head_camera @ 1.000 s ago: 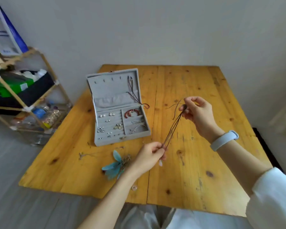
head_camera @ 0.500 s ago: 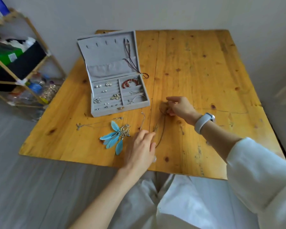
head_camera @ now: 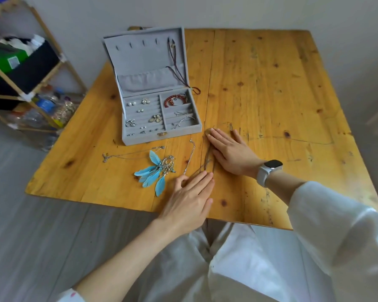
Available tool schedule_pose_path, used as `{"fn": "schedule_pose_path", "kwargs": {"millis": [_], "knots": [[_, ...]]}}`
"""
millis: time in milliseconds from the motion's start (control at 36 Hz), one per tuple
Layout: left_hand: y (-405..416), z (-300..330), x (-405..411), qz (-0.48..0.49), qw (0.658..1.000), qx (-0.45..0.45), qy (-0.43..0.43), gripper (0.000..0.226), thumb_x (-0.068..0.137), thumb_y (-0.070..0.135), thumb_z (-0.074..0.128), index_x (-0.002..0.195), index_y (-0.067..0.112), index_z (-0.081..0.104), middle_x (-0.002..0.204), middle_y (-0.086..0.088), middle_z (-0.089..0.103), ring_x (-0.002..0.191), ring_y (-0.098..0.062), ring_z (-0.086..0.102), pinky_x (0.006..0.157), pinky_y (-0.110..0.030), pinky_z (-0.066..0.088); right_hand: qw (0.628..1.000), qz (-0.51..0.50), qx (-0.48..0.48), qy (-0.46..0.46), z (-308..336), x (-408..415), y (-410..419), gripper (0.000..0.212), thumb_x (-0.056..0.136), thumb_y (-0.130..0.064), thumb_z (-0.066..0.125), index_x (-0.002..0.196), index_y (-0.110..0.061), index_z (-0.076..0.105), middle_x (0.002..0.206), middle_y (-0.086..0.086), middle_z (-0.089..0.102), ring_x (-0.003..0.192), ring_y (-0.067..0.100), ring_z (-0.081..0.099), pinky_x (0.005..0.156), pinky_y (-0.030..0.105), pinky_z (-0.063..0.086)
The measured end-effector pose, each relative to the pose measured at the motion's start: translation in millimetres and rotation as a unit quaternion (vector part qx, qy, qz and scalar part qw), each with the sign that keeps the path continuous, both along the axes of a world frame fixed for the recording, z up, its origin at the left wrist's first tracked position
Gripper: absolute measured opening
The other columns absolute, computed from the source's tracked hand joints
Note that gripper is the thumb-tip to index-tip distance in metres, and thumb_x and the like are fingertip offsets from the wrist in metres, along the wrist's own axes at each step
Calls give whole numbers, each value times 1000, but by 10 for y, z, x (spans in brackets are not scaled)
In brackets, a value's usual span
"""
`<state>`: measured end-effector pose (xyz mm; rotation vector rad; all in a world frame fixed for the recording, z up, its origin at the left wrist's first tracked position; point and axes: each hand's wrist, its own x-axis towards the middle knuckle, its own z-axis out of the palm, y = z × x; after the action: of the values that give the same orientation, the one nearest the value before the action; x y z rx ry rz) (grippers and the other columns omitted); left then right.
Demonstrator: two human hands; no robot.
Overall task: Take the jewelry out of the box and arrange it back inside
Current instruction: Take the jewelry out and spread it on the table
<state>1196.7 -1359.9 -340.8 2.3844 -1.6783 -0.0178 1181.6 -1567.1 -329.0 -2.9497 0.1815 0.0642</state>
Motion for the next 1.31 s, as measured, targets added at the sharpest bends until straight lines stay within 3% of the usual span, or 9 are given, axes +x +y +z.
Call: {"fn": "schedule_pose_path", "kwargs": {"millis": [139,306,444,639,750,917,1111,1194,1306], "knots": [[-32,134,199,27,998,-46,24,46,88,36,38,120,12,60,137,-6,50,132,-19,39,102,-39,19,987,-31,72,-139,137,171,8,35,91,-19,40,121,-13,58,132,3,55,128,24,43,109,44,25],[-214,451,780,76,994,-74,-2,46,89,35,34,121,14,59,136,-5,50,132,-20,38,109,-40,14,983,-54,94,-146,509,554,-60,32,89,-11,43,116,-11,60,117,8,61,110,28,51,89,44,45],[-484,803,1497,149,981,-116,-44,43,86,23,45,125,9,55,133,-8,52,130,-24,41,106,-44,24,973,-74,127,-178,861,1138,-130,31,92,-14,40,117,-13,58,111,11,66,104,30,58,83,44,49],[-844,1230,2460,236,951,-125,-154,55,80,16,60,132,7,46,144,-15,38,138,-31,26,106,-53,22,945,-162,154,-239,1217,2036,-167,29,94,-24,37,117,-16,53,95,14,68,85,36,62,70,37,49],[-971,1344,2835,304,933,-112,-158,68,82,24,53,144,15,26,154,-7,20,143,-26,8,109,-54,6,939,-224,103,-241,1142,2343,-169,32,96,-32,36,105,-9,55,98,16,66,87,38,60,65,34,40],[-925,1089,3034,299,927,-127,-190,70,70,20,62,136,13,40,135,-6,48,130,-24,40,106,-55,15,935,-267,70,-223,940,2538,-161,25,96,-28,38,104,-8,49,98,15,67,89,37,62,63,33,36],[-896,1056,3021,284,926,-152,-197,77,65,22,63,137,15,37,136,-4,47,131,-24,38,108,-55,16,895,-282,148,-311,1039,2515,-130,24,92,-29,43,102,-10,53,91,12,68,84,36,62,64,34,40],[-895,1098,2980,291,931,-137,-174,81,68,24,63,142,15,31,143,-2,40,137,-21,28,111,-55,10,875,-231,213,-368,1271,2478,-161,16,90,-28,47,94,-14,55,80,3,69,73,28,62,61,30,39],[-903,1243,2951,293,946,-91,-101,77,83,33,52,147,20,11,156,5,11,144,-13,-2,112,-49,-9,878,-117,259,-384,1724,2378,-163,9,88,-24,52,81,-18,52,58,-10,54,55,13,50,57,31,41]]}}
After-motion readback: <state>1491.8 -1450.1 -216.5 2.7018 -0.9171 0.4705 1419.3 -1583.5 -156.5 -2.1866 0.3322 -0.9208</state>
